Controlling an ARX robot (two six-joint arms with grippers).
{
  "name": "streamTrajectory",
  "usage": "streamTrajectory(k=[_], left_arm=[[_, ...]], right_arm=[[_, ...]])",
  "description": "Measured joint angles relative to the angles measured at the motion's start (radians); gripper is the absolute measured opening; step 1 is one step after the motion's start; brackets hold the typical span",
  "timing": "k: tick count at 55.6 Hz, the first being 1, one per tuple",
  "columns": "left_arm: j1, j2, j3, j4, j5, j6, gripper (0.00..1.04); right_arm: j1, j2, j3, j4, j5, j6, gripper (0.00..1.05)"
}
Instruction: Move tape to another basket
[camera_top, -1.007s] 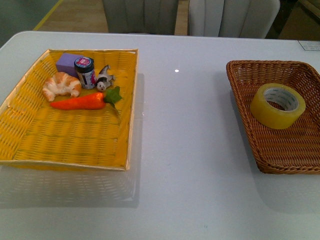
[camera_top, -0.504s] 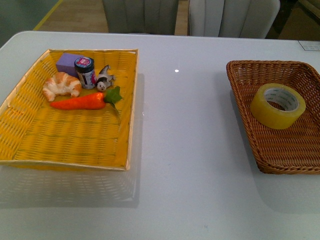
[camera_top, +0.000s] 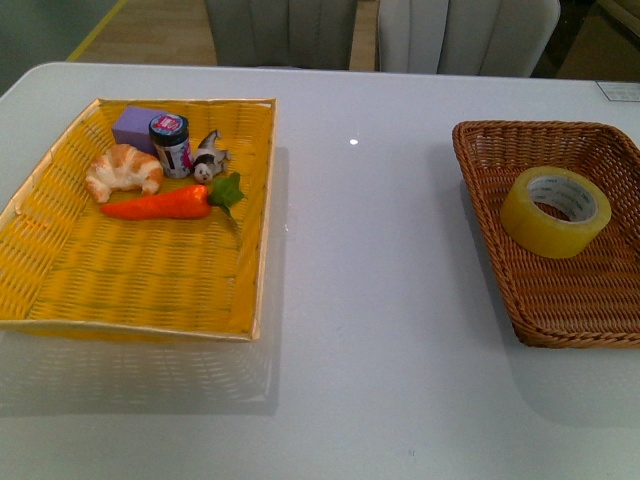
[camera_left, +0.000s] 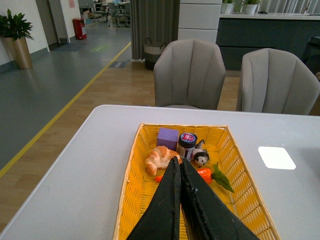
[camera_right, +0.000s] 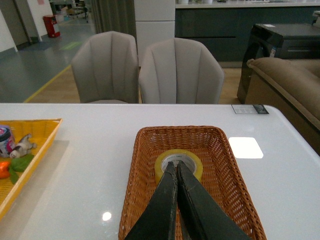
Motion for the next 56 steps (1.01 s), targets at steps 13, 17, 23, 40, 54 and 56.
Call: streamTrajectory(k=[13, 17, 23, 40, 54, 56], left_arm=[[0.0, 0.0, 0.0, 0.0, 0.0, 0.0, 0.11], [0.0, 0.0, 0.0, 0.0, 0.0, 0.0, 0.25], [0.0, 0.0, 0.0, 0.0, 0.0, 0.0, 0.54], [0.0, 0.0, 0.0, 0.0, 0.0, 0.002, 0.95], [0.0, 0.0, 0.0, 0.0, 0.0, 0.002, 0.96], [0.0, 0.0, 0.0, 0.0, 0.0, 0.002, 0.96]], right_arm=[[0.0, -0.001, 0.0, -0.001, 0.0, -0.001, 0.16], [0.0, -0.001, 0.0, -0.001, 0.0, -0.001, 0.31], [0.0, -0.001, 0.0, -0.001, 0.0, -0.001, 0.59], [0.0, -0.001, 0.0, -0.001, 0.0, -0.001, 0.95], [0.0, -0.001, 0.0, -0.001, 0.0, -0.001, 0.96], [0.0, -0.001, 0.0, -0.001, 0.0, -0.001, 0.96]])
